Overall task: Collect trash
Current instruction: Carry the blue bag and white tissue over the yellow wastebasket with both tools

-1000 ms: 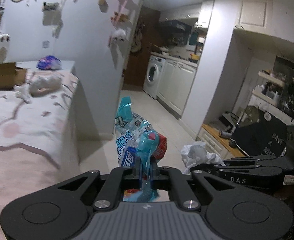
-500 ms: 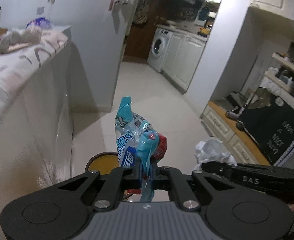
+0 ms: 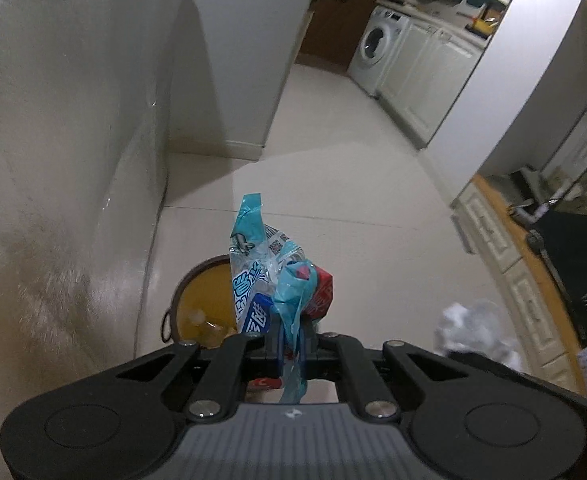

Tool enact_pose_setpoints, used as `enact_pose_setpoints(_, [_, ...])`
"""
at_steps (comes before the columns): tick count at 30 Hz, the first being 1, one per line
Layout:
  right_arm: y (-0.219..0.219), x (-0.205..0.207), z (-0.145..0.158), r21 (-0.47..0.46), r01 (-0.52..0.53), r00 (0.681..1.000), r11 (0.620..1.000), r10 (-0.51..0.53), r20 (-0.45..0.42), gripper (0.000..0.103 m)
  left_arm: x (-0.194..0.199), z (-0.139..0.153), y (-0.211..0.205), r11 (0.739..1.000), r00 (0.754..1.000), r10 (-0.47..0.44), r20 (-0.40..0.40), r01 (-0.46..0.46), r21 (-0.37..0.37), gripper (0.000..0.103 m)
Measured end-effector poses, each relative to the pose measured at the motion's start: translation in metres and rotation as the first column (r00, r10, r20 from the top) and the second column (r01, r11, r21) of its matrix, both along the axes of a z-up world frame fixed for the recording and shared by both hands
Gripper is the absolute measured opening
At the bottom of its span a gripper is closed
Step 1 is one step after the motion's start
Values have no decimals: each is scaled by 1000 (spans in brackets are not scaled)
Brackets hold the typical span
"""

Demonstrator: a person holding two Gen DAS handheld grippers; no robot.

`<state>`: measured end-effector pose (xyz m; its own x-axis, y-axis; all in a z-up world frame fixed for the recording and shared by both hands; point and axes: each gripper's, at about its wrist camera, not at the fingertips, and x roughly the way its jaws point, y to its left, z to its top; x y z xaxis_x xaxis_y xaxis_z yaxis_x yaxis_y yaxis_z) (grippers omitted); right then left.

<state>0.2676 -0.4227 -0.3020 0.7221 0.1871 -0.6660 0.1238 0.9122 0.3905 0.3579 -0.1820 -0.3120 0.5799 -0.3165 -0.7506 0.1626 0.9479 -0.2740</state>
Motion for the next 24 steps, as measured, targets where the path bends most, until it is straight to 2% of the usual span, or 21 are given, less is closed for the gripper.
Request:
enact_pose_setpoints(5, [-9,18,-29,6,16,1000,1000,-16,-8,14,38,-33,-6,1000,1000,16,-18,-16,0,6])
enact_pose_setpoints(8, [-13,24,-42,44,39,999,998,-38,-13,14,58,-51,-12,1000,999,17,-35,-17,-10,6])
enact_pose_setpoints(11, [-20,23,-56,87,55,998,995,-52,-28,14,74,-70,-19,1000,996,3,-86,-4,-7,6])
enact_pose_setpoints(13, [-25,24,-63,147,61,997,987,-55,-46,14,79,-87,-26,999,990,-28,-135,33,32,6])
enact_pose_setpoints(15, [-27,23,-69,175,67,997,982,-58,-56,14,81,-107,-28,998,977,-45,-208,55,39,7])
enact_pose_setpoints(19, [-31,20,-79,184,79,995,980,-67,-71,14,97,-143,-26,999,934,-27,-355,13,-42,7])
enact_pose_setpoints(24, [-36,17,-88,239,95,994,966,-80,-74,14,138,-163,-41,998,906,17,-424,-44,-53,7])
